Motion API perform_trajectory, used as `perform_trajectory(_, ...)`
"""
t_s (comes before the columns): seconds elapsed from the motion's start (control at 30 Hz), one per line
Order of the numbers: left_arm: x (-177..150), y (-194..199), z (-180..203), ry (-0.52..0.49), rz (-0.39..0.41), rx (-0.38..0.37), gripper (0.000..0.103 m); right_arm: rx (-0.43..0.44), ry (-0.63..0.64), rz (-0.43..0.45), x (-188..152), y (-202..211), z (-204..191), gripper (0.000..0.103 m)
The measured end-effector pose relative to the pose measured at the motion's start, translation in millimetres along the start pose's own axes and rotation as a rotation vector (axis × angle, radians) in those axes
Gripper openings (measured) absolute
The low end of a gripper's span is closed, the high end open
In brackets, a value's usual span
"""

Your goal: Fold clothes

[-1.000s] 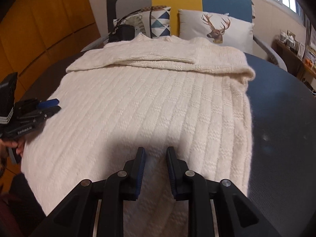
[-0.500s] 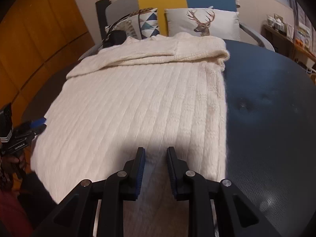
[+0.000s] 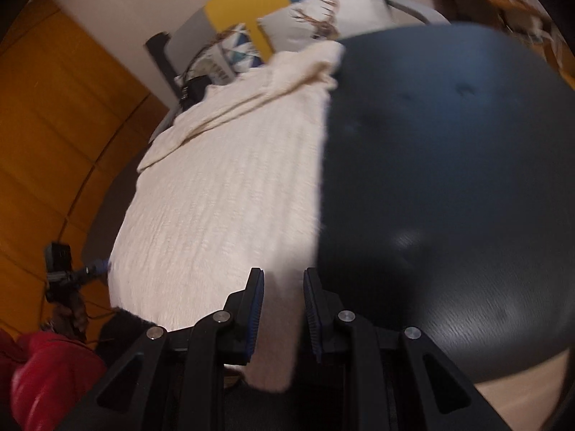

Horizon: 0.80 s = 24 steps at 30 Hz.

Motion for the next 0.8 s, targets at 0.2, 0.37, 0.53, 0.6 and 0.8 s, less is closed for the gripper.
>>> perform_trajectory(0.2,-8,3,0,0.074,-0.020,-0.101,0.063,0.084,-0.132,-0.044,-11,0,21,0.027)
perform_trajectory(0.37,-9,-1,-2,0.151,-0.047,-0.165,0.068,0.183,-0.202,-0.042,-15,-8,25,0.030)
perform_trajectory(0.53,-14,-7,0,0.192,-0.089,-0.214,0.069,0.259,-0.230,-0.059,-15,-18,22,0.031)
perform_trajectory(0.6,-13,-9,-1,0.211,-0.088,-0.229,0.071,0.298,-0.247,-0.065,-14,-23,22,0.031)
perform_trajectory(0.8,-5,-20,-1,0.300,-0.091,-0.293,0.081,0.392,-0.287,-0.104,-11,-44,15,0.032)
Point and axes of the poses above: each gripper's, at about its wrist camera, not at the fingertips, and y roughly against the way its jaws point, z to its right, x to its top, the point moved 1 cm from there along -y, roughly the way its jaws point, and after that the axes turned 9 degrees about z, right-handed, at the moved point
